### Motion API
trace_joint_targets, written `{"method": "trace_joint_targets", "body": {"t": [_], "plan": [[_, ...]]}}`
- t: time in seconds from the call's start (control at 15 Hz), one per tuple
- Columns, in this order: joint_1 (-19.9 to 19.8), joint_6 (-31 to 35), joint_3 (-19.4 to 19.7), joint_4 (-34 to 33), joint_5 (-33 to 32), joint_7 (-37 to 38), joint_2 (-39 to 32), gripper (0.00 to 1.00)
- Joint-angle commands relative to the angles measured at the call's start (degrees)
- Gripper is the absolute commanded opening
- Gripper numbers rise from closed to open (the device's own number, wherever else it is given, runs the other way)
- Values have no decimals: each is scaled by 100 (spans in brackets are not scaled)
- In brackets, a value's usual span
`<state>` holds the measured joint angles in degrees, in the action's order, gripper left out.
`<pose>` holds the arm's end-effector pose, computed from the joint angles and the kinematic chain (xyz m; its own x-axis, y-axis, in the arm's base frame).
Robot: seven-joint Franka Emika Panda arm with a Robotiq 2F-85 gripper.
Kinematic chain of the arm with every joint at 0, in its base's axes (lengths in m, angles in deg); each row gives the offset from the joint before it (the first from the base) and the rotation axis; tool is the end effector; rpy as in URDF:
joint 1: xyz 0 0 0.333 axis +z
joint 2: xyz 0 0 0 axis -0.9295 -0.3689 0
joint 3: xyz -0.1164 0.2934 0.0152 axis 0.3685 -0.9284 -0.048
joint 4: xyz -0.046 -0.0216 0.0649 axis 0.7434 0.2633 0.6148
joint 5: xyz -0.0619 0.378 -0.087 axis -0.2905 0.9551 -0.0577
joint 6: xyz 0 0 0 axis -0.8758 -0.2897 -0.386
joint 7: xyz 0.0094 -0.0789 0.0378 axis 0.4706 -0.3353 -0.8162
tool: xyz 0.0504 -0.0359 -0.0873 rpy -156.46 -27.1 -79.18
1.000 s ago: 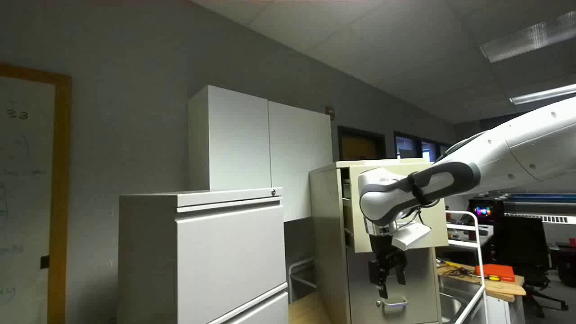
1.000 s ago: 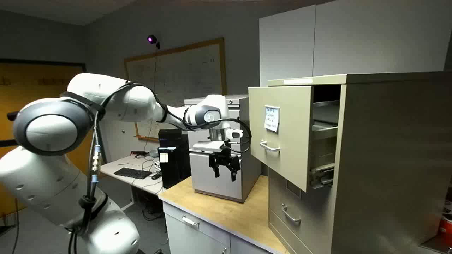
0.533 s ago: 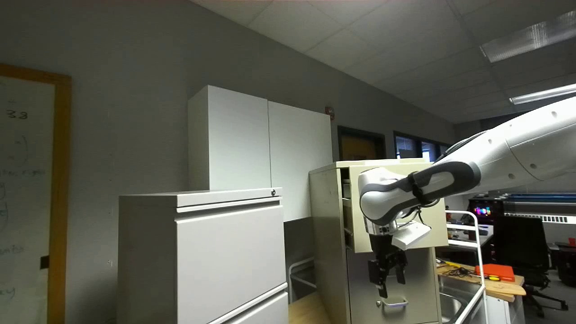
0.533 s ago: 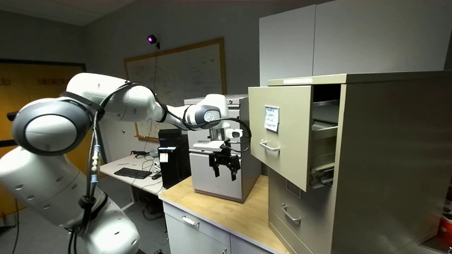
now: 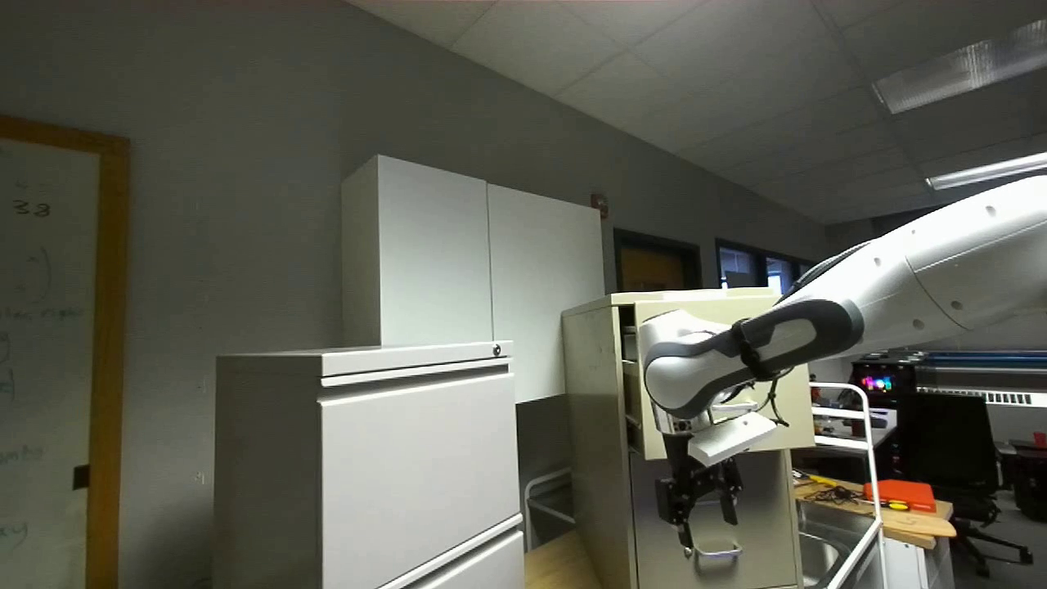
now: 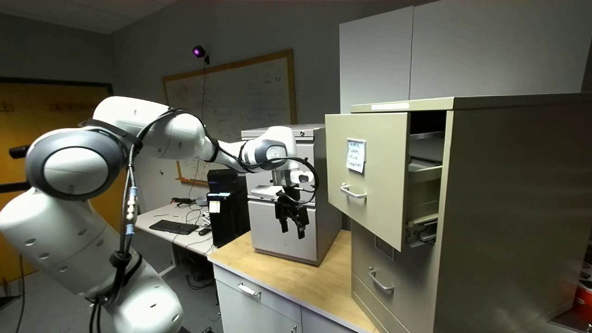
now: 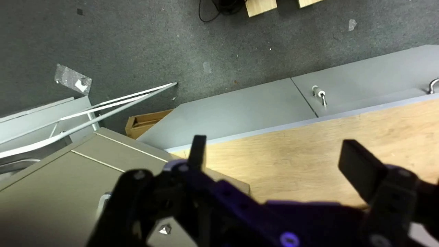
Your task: Close the upper drawer
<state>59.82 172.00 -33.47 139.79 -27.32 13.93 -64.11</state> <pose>0.4101 -0.1142 0.4986 0.9448 -0.3269 -0.0237 -0.3181 -0.9320 0.1736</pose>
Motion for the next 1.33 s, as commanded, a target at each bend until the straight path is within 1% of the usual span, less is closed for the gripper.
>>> {"method": "trace_joint_targets", "body": {"t": [0.0, 0.07, 0.13, 0.2, 0.47, 0.8, 1.13, 1.27], "plan": [[-53, 199, -299, -61, -286, 755, 68, 95], [-60, 299, -369, -56, -382, 940, 110, 73], [-71, 432, -443, -36, -504, 1138, 184, 70], [-88, 571, -509, -17, -633, 1325, 237, 69], [-228, 1306, -780, 110, -1377, 2103, 541, 38], [-598, 2134, -979, 214, -2192, 3101, 893, 0], [-1115, 2911, -974, 194, -3053, 4323, 1021, 0], [-1258, 3220, -935, 186, -3429, 4813, 1030, 0]]}}
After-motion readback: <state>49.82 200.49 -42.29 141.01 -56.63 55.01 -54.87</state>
